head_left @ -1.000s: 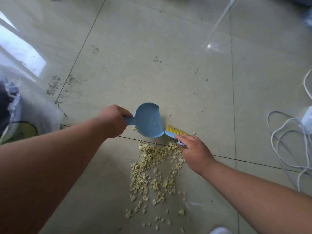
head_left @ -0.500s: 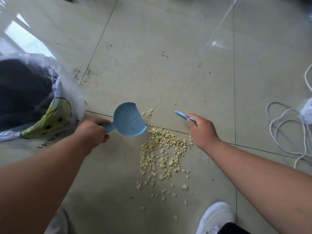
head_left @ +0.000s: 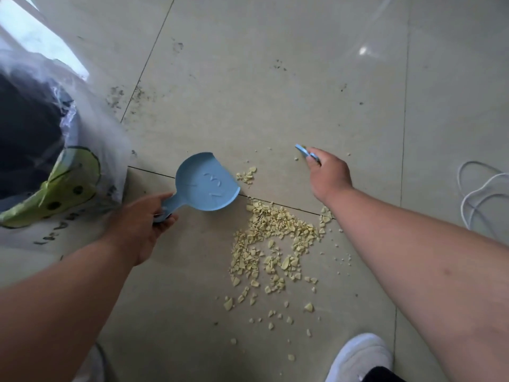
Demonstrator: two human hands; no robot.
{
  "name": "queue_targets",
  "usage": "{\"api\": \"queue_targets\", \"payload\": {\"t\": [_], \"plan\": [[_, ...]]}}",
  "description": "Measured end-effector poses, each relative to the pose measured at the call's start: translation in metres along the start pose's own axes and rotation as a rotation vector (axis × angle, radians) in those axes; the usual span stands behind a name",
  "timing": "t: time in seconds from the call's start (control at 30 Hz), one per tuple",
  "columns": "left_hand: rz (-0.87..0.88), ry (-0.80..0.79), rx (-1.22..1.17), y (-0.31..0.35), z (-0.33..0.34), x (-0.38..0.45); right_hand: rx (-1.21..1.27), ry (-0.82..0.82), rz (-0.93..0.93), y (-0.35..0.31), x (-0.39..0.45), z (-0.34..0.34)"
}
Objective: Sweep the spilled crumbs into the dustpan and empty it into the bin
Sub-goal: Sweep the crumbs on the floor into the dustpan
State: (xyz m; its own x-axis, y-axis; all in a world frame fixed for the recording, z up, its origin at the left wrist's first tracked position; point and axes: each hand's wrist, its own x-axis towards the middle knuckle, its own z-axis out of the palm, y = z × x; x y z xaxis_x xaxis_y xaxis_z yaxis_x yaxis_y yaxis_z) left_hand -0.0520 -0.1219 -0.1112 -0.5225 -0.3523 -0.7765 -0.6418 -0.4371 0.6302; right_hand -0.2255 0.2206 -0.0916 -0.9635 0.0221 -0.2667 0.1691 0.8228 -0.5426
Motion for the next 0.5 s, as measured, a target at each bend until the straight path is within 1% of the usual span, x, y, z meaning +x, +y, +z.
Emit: {"api": "queue_targets", "payload": {"t": [0.2, 0.33, 0.5], "plan": [[0.054, 0.000, 0.022, -0.002, -0.015, -0.002, 0.026, -0.012, -0.033, -0.033, -0.008, 0.027], [0.056, 0.009, 0.019, 0.001, -0.023, -0.006, 0.023, -0.076, -0.078, -0.058, -0.022, 0.046], [0.072, 0.021, 0.063, 0.004, -0.031, -0.007, -0.042, -0.169, -0.193, -0.073, -0.047, 0.065]]}}
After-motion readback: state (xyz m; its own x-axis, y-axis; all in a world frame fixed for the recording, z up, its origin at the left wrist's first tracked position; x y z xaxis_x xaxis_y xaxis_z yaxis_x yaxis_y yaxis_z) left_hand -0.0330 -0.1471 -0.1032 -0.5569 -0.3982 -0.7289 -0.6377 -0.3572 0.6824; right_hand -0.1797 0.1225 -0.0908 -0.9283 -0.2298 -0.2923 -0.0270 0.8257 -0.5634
